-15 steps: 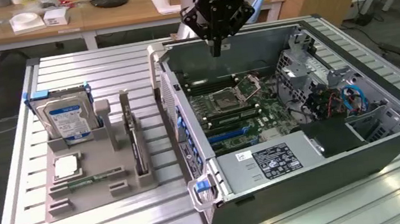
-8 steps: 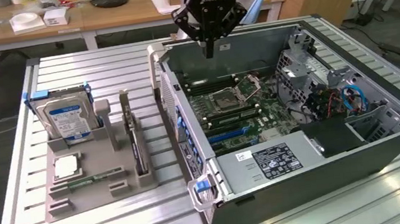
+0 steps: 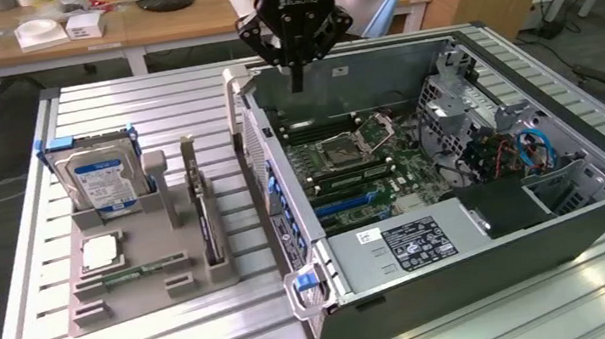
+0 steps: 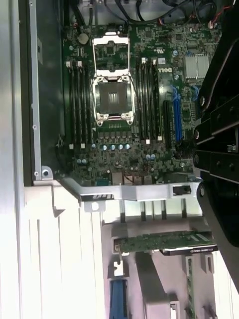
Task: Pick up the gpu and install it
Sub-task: 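Reach for the gpu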
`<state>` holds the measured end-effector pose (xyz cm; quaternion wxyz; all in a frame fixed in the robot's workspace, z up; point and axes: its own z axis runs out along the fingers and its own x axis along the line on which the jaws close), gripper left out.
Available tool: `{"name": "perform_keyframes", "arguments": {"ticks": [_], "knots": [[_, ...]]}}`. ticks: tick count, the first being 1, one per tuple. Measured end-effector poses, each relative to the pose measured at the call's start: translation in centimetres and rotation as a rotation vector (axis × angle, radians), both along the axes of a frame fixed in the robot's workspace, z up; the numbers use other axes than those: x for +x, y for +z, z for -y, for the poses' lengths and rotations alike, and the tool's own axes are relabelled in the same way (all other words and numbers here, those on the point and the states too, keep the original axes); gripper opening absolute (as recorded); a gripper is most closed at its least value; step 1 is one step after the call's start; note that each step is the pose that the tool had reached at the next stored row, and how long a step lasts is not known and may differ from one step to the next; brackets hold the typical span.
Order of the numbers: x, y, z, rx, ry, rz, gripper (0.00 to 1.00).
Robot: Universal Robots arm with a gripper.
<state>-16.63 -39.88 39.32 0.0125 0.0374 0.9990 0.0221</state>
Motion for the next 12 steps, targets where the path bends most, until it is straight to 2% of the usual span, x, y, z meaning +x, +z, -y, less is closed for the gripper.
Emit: {"name": "perform_keyframes", "arguments": {"ticks": [12], "knots": [[-3.6,-0.07,0.0,-0.0001,0.0,-0.0005,0.1]]}}
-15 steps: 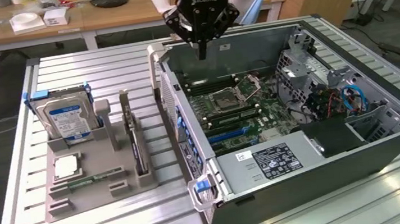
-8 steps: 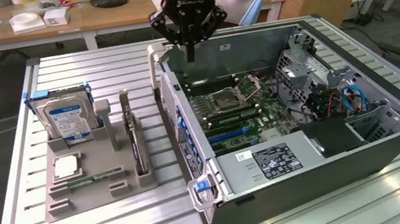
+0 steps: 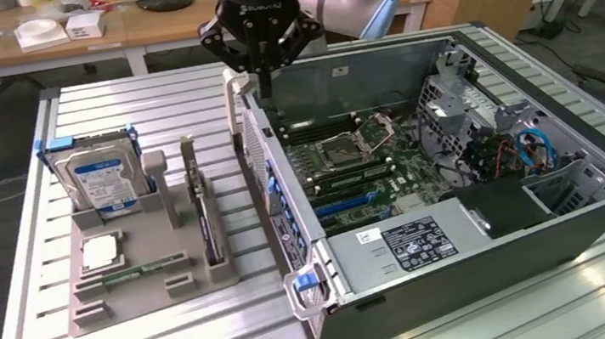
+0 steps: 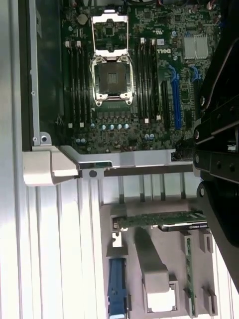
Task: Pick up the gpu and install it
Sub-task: 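Reach for the gpu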
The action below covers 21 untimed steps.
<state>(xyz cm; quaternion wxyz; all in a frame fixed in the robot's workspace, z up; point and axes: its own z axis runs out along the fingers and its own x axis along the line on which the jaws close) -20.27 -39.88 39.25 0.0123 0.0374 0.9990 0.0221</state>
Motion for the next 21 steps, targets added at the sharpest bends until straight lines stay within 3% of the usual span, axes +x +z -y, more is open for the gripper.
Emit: {"name": "perform_keyframes", "arguments": {"ticks": [21], "knots": [[-6.9,-0.12,0.0,0.0,0.0,-0.0017,0.1]]}}
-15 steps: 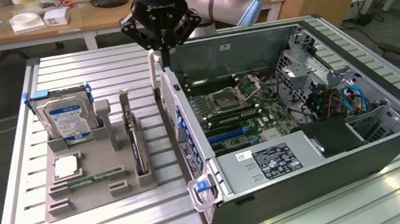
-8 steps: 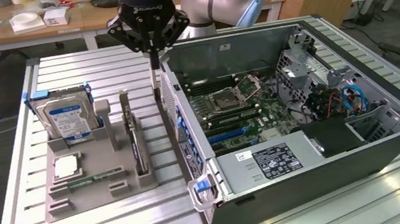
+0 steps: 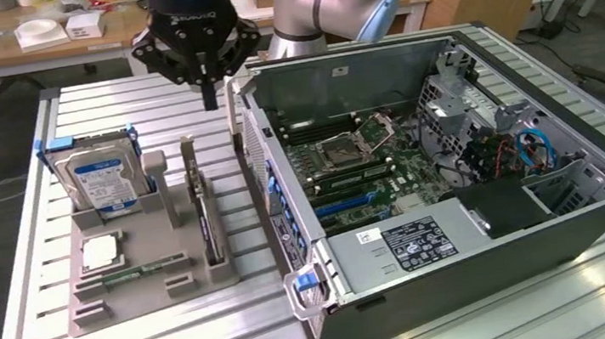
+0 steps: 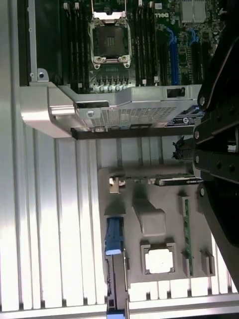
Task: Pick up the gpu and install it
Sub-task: 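Reach for the gpu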
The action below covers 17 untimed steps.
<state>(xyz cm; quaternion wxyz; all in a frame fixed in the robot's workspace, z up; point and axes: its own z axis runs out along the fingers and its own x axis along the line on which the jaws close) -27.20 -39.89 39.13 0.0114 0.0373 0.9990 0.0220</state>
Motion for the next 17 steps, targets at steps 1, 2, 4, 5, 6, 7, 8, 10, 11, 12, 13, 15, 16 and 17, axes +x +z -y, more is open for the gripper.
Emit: {"name": "perform_keyframes", "arguments": {"ticks": [1,2,4,5,6,7,8,10,11,12,13,15,16,17], "knots": [[-0.4,-0.01,0.0,0.0,0.0,-0.0001,0.1],[-0.8,-0.01,0.0,0.0,0.0,-0.0001,0.1],[-1.6,-0.02,0.0,0.0,0.0,-0.0002,0.1],[-2.0,-0.02,0.0,-0.0001,0.0,-0.0002,0.1],[-2.4,-0.03,0.0,0.0,0.0,-0.0002,0.1],[-2.8,-0.03,-0.01,0.0,0.0,-0.0002,0.1],[-3.3,-0.04,-0.01,0.0,0.0,-0.0002,0.1],[-4.0,-0.05,0.0,0.0,0.0,-0.0004,0.1],[-4.3,-0.05,0.0,0.0,0.0,-0.0005,0.1],[-4.6,-0.06,-0.01,0.0001,0.0,-0.0006,0.1],[-4.6,-0.06,0.0,0.0,0.0,-0.0006,0.1],[-4.6,-0.06,-0.01,0.0,0.0,-0.0006,0.1],[-4.6,-0.06,0.0,0.0,0.0,-0.0006,0.1],[-4.6,-0.05,0.0,0.0,0.0,-0.0007,0.1]]}}
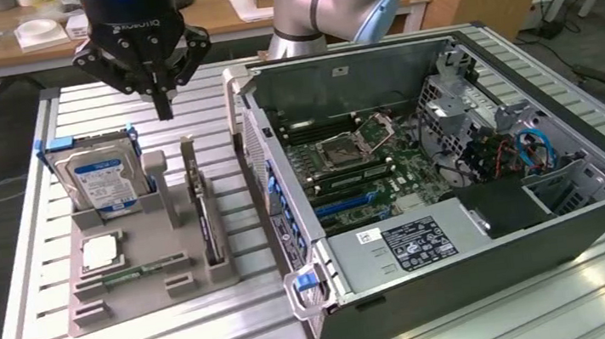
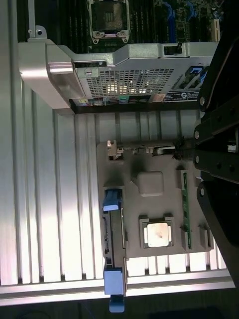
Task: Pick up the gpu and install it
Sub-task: 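Reach for the gpu, then pick up the gpu and move the gpu toward the slot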
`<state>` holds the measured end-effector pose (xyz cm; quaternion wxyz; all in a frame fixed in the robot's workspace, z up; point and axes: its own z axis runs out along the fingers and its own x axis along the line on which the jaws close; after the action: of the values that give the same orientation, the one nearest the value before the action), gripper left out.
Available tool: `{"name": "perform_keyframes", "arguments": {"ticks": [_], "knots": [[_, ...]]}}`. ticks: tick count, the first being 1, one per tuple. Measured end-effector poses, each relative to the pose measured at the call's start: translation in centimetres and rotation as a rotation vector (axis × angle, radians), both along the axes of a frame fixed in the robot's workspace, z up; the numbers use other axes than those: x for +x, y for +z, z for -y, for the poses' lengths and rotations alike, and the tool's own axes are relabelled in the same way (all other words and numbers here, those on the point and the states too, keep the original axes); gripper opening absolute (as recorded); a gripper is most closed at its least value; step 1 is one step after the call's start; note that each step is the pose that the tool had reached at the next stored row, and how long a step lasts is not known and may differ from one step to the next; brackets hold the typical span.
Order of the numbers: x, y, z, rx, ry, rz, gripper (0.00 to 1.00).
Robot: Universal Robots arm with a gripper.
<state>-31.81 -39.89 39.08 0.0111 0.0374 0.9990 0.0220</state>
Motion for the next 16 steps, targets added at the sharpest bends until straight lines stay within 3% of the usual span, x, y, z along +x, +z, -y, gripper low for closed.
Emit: {"name": "perform_keyframes", "arguments": {"ticks": [11,16], "knots": [[0.0,0.0,0.0,0.0,0.0,0.0001,0.1],[0.0,0.0,0.0,0.0,0.0,0.0001,0.23]]}}
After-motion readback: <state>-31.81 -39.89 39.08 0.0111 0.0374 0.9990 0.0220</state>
